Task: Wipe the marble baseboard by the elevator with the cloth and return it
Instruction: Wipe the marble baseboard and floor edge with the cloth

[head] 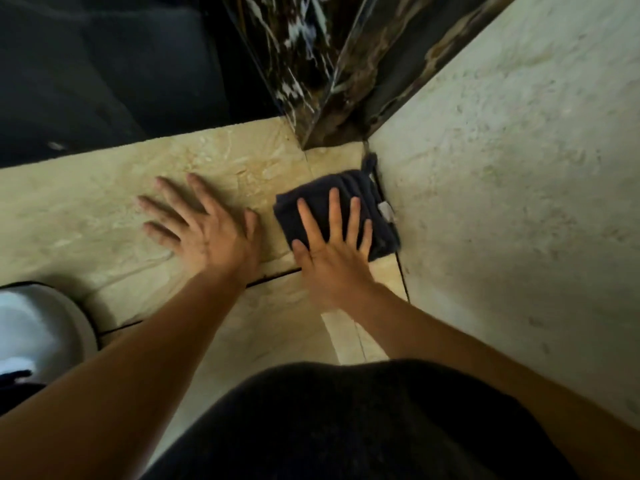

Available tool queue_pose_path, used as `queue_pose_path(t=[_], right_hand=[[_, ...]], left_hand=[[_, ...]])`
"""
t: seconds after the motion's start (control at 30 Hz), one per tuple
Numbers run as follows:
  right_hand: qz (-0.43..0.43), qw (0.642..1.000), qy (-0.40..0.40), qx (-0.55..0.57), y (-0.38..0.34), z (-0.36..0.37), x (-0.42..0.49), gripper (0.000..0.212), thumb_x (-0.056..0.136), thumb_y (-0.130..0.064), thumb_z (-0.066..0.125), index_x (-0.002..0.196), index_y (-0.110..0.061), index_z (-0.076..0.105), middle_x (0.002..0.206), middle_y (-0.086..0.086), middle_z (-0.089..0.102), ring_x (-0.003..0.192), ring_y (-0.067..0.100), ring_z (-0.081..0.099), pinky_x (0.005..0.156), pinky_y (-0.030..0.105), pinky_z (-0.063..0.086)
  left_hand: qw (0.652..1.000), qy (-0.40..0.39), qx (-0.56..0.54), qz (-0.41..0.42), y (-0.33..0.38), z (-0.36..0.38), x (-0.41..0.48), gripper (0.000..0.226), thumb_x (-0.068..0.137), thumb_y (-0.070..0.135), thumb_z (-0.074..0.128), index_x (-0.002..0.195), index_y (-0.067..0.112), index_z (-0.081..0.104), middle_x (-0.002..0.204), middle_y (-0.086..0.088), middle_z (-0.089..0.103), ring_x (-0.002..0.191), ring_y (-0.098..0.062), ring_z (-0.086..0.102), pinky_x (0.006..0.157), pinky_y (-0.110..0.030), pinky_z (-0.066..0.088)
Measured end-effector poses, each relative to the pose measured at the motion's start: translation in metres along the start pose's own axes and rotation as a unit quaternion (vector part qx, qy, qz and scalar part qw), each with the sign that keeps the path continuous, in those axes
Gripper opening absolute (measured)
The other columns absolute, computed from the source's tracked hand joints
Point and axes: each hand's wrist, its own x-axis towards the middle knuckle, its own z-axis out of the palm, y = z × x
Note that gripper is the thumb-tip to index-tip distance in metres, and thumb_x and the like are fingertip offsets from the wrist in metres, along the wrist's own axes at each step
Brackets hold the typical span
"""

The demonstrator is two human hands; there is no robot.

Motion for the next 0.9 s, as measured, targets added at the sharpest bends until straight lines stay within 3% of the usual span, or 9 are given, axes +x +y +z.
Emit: queue_pose_path(t=[0.17,0.3,0.4,0.47,0.6,0.67,0.73,0.8,0.9], right_hand=[[0.021,0.992,-0.105,0.064,-0.028,-0.035,0.063,0.069,0.099,-0.052,0.03,0.154,-0.042,-0.01,0.164,0.01,-0.026,0.148,0.041,-0.027,0.117,0.06,-0.014],[0.004,0.986,-0.06,0.157,-0.028,-0.021,0.008,0.059,0.101,-0.04,0.036,0.155,-0.043,0.012,0.168,0.001,-0.012,0.153,0.028,-0.018,0.121,0.051,-0.007],[0.038,0.952,0.052,0.3,-0.007,-0.036,0.003,0.051,0.095,-0.025,0.047,0.146,-0.022,0.046,0.161,0.009,0.031,0.148,0.031,0.024,0.122,0.051,0.02],[0.135,0.946,0.134,0.264,0.002,-0.044,0.01,0.061,0.089,-0.021,0.056,0.148,-0.019,0.041,0.157,0.011,0.034,0.141,0.034,0.031,0.117,0.048,0.027],[0.243,0.925,0.108,0.271,-0.003,-0.037,0.018,0.075,0.088,-0.016,0.065,0.153,-0.02,0.028,0.155,0.016,0.025,0.135,0.037,0.033,0.112,0.045,0.032],[0.261,0.872,0.123,0.395,-0.01,-0.039,0.03,0.071,0.084,-0.007,0.069,0.147,-0.016,0.039,0.144,0.015,0.037,0.121,0.03,0.049,0.106,0.037,0.043],[0.327,0.753,0.12,0.558,-0.011,-0.044,0.046,0.07,0.073,-0.002,0.076,0.137,-0.014,0.05,0.13,0.014,0.057,0.107,0.028,0.064,0.095,0.041,0.054],[0.386,0.63,0.041,0.672,-0.009,-0.052,0.057,0.08,0.056,-0.009,0.084,0.13,-0.014,0.056,0.12,0.016,0.068,0.098,0.034,0.071,0.084,0.052,0.058],[0.371,0.589,-0.087,0.713,-0.012,-0.067,0.058,0.05,0.071,-0.016,0.081,0.119,-0.01,0.067,0.117,0.018,0.072,0.099,0.033,0.072,0.081,0.049,0.059]], left_hand=[[0.978,-0.024,0.043,0.201,0.019,-0.003,-0.009,0.089,0.088,0.056,0.051,0.158,0.02,0.012,0.167,-0.013,0.002,0.152,-0.039,-0.006,0.119,-0.061,-0.007],[0.967,-0.035,0.054,0.247,0.022,-0.005,-0.011,0.09,0.077,0.051,0.067,0.153,0.023,0.027,0.162,-0.01,0.013,0.147,-0.039,0.006,0.119,-0.059,0.003],[0.97,-0.018,0.027,0.24,0.02,-0.01,-0.012,0.064,0.083,0.049,0.06,0.139,0.02,0.047,0.153,-0.01,0.031,0.138,-0.039,0.024,0.112,-0.057,0.019],[0.963,-0.041,0.042,0.264,0.03,-0.016,-0.004,0.051,0.083,0.044,0.06,0.127,0.017,0.057,0.143,-0.01,0.041,0.13,-0.037,0.033,0.106,-0.051,0.027],[0.949,-0.132,-0.111,0.265,0.05,-0.027,0.017,0.034,0.085,0.025,0.06,0.115,0.01,0.058,0.11,-0.011,0.06,0.102,-0.03,0.056,0.08,-0.037,0.045],[0.946,-0.183,-0.217,0.157,0.055,-0.033,0.027,0.029,0.088,0.018,0.058,0.115,0.01,0.056,0.102,-0.008,0.059,0.093,-0.025,0.058,0.075,-0.037,0.051],[0.923,-0.276,-0.253,0.084,0.055,-0.036,0.035,0.033,0.087,0.014,0.058,0.119,0.007,0.053,0.107,-0.01,0.06,0.097,-0.026,0.059,0.079,-0.04,0.054],[0.881,-0.367,-0.295,0.035,0.051,-0.041,0.043,0.041,0.081,0.008,0.059,0.122,0.002,0.056,0.112,-0.016,0.064,0.1,-0.03,0.063,0.082,-0.042,0.057],[0.834,-0.392,-0.389,-0.008,0.041,-0.06,0.047,0.029,0.085,-0.007,0.049,0.11,0.003,0.059,0.09,-0.018,0.063,0.078,-0.03,0.062,0.055,-0.031,0.055]])
